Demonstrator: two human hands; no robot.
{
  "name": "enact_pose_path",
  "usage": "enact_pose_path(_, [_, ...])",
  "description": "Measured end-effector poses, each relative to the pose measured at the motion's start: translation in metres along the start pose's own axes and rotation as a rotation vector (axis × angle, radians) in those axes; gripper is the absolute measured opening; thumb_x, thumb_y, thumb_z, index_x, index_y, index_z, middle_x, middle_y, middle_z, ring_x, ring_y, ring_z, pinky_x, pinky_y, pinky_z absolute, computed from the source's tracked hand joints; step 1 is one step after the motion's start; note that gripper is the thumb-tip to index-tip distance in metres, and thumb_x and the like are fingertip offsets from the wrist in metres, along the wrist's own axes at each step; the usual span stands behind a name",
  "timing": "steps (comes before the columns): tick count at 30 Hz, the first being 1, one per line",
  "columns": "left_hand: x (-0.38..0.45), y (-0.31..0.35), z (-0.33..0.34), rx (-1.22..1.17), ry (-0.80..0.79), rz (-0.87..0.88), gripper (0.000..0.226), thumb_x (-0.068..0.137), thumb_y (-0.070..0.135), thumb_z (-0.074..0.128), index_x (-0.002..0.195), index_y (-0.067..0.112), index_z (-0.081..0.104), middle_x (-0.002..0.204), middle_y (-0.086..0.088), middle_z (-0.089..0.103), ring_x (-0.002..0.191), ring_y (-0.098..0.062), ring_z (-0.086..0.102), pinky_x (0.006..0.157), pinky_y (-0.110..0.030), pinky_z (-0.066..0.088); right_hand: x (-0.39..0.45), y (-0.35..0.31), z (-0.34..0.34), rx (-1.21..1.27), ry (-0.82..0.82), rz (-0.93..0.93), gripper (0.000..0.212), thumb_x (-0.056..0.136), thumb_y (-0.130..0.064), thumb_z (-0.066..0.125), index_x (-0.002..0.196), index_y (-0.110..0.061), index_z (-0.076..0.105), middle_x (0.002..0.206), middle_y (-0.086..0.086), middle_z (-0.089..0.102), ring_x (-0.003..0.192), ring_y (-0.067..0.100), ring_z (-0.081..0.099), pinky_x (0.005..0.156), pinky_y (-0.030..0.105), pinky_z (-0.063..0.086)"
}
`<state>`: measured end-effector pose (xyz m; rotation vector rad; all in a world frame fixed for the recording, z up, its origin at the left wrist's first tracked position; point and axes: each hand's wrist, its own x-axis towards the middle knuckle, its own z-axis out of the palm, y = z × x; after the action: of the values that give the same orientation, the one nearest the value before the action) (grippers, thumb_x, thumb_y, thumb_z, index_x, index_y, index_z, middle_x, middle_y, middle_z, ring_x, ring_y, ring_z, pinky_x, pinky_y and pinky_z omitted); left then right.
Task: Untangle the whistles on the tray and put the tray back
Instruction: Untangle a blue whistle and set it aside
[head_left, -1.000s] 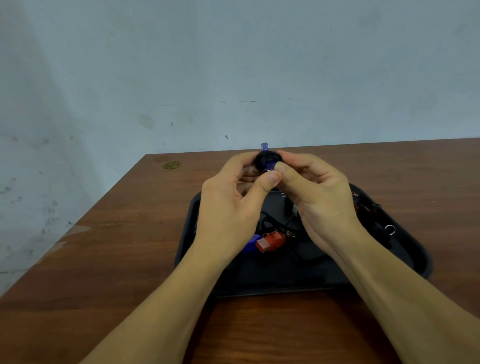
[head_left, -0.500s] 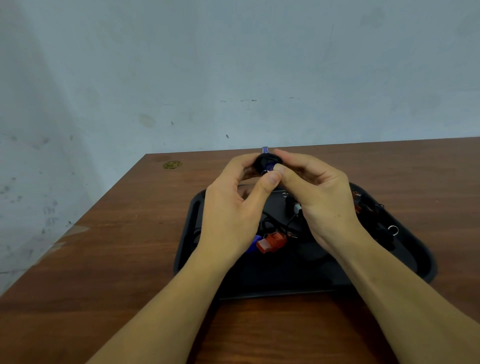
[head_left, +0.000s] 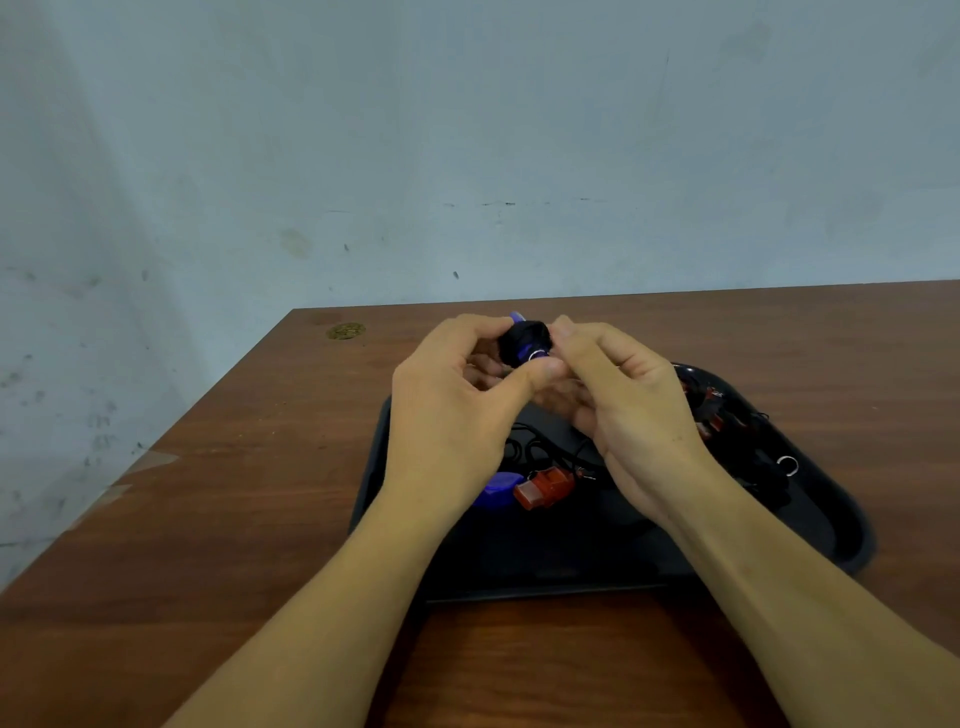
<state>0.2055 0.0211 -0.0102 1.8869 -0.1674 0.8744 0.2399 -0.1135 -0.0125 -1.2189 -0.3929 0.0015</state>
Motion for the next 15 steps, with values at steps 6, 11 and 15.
enact_pose_path(6, [0.0009,-0.001,-0.0011,0.115,-0.159,0.115,0.042,0.085,0.025,0.078,0.125,0.019,0.066,0.106,0.007,0.064,0.095,-0.007,0.063,0.081,-0.017,0.052,0.0041,-0.0009,-0.008,0.007,0.054,0.046,0.012,0.086,-0.017,0.074,0.097,-0.012,0.076,0.082,0.006,0.074,0.08,0.018,0.071,0.08,0.033,0.059])
enact_pose_path(11, [0.0008,-0.0007,-0.0006,-0.001,-0.085,0.033,0.025,0.09,0.016,0.072,0.113,0.024,0.068,0.098,0.012,0.069,0.094,0.0,0.064,0.081,-0.012,0.05,0.0023,-0.003,-0.005,0.047,0.036,0.028,0.016,0.091,-0.013,0.068,0.105,-0.012,0.075,0.098,0.008,0.078,0.089,0.017,0.074,0.075,0.024,0.059])
enact_pose_path(15, [-0.0012,-0.0003,0.0054,-0.113,-0.045,-0.04,0.021,0.088,0.011,0.074,0.108,0.018,0.07,0.098,0.011,0.072,0.095,-0.001,0.067,0.081,-0.013,0.051,0.0012,-0.0011,-0.0024,0.05,0.069,0.011,0.012,0.091,-0.011,0.068,0.101,-0.01,0.074,0.093,0.01,0.078,0.088,0.021,0.075,0.075,0.026,0.059])
